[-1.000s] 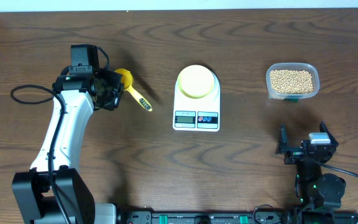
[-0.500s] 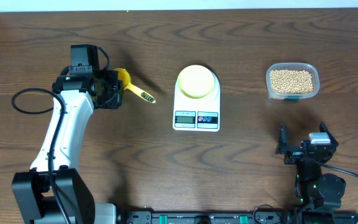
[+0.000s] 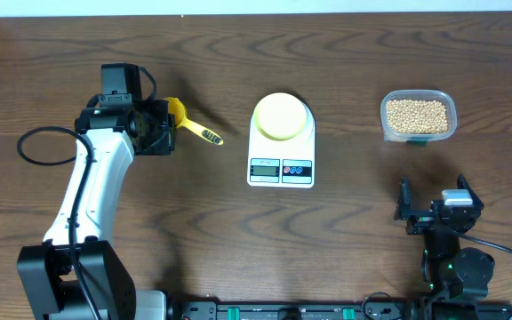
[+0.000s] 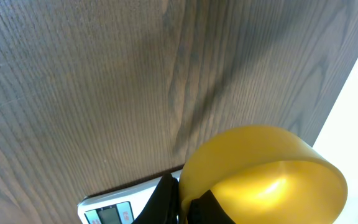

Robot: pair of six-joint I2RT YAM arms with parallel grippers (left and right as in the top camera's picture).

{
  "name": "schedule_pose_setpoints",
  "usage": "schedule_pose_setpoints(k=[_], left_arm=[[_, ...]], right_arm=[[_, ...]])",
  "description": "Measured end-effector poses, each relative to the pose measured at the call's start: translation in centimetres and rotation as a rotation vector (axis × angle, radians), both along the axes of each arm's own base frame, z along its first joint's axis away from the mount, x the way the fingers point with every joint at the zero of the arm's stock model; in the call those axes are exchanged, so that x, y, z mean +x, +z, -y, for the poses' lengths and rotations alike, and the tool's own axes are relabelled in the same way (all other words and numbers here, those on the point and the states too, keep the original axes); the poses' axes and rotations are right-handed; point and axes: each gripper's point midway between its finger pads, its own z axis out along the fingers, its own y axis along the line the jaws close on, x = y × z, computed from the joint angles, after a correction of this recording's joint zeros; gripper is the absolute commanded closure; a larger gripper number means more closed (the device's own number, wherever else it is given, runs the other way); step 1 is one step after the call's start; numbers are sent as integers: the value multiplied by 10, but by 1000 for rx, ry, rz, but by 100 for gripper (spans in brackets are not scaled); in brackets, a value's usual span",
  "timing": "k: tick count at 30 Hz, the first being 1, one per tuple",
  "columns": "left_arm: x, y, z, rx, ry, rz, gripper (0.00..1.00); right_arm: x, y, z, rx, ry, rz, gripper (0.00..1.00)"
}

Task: Scoop item into bowl and weigh 50g on scale
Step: 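Lift the yellow scoop with the left gripper and rotate it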

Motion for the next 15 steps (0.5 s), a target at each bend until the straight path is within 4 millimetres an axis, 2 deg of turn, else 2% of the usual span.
schedule_pose_setpoints(k=[15], left_arm=[[-4, -2, 1, -21, 36, -28, 93]], right_arm=[[0, 0, 0, 0, 0, 0, 1]])
